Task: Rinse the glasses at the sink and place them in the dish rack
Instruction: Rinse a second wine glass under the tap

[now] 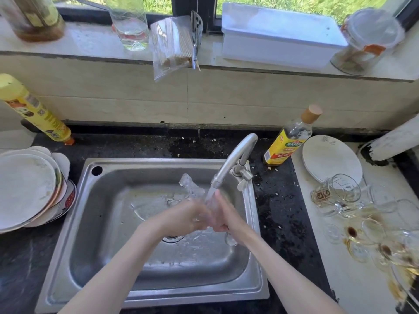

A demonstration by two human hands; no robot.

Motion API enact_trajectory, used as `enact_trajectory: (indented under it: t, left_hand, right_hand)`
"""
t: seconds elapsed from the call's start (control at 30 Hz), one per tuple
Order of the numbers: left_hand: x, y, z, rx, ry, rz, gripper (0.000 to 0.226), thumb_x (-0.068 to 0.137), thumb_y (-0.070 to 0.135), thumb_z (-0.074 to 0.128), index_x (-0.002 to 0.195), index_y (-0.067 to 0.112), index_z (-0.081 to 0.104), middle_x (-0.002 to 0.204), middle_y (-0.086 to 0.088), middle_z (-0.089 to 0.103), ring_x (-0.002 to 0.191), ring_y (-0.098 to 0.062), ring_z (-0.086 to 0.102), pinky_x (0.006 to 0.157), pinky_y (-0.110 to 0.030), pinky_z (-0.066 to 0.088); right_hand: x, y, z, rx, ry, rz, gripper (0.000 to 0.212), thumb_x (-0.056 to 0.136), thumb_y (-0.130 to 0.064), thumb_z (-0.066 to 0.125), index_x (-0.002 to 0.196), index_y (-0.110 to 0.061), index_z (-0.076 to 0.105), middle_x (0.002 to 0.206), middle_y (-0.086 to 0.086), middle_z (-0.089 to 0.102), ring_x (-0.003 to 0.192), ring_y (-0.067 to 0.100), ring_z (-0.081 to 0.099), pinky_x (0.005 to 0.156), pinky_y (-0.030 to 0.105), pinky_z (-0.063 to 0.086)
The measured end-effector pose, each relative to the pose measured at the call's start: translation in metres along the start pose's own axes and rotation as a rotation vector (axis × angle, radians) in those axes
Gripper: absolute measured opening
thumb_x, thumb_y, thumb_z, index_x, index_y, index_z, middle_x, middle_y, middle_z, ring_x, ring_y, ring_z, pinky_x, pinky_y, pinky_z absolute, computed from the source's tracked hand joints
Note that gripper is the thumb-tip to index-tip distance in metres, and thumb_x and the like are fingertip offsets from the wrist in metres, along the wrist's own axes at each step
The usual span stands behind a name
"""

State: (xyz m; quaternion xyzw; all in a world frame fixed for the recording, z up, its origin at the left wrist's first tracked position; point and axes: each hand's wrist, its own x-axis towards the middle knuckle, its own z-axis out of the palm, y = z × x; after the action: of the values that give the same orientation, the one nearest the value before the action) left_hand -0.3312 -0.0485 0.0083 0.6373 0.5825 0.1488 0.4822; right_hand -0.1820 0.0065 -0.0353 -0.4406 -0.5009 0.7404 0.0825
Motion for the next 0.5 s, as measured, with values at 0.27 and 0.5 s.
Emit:
enact_trajectory:
  t: [0.27, 0.5]
  left_hand:
    - [0.0045, -0.0041, 0.0017, -0.104, 0.220, -0.042, 0.031, 0.071, 0.010, 0.078, 0.066, 0.027, 0.053, 0.065, 0.015, 0.057, 0.060, 0.005, 0.052, 0.062, -0.021, 0.045]
    - [0.0015, 0.0011, -0.0029, -0.033, 0.019, -0.063, 0.016, 0.072, 0.009, 0.077, 0.076, 0.024, 0.074, 0.060, 0.024, 0.061, 0.060, 0.012, 0.055, 0.062, -0.004, 0.038]
  right_hand:
    - [-0.0018, -0.0040, 0.0068, -0.025, 0.038, -0.030, 0.047, 0.095, -0.052, 0.028, 0.109, -0.018, 0.058, 0.082, 0.004, 0.060, 0.063, 0.004, 0.055, 0.057, 0.023, 0.048]
    - [-0.0016, 0.0026, 0.0059, 0.021, -0.055, 0.072, 0.063, 0.085, -0.071, 0.023, 0.080, -0.029, 0.070, 0.058, 0.008, 0.047, 0.050, 0.015, 0.035, 0.048, 0.024, 0.022]
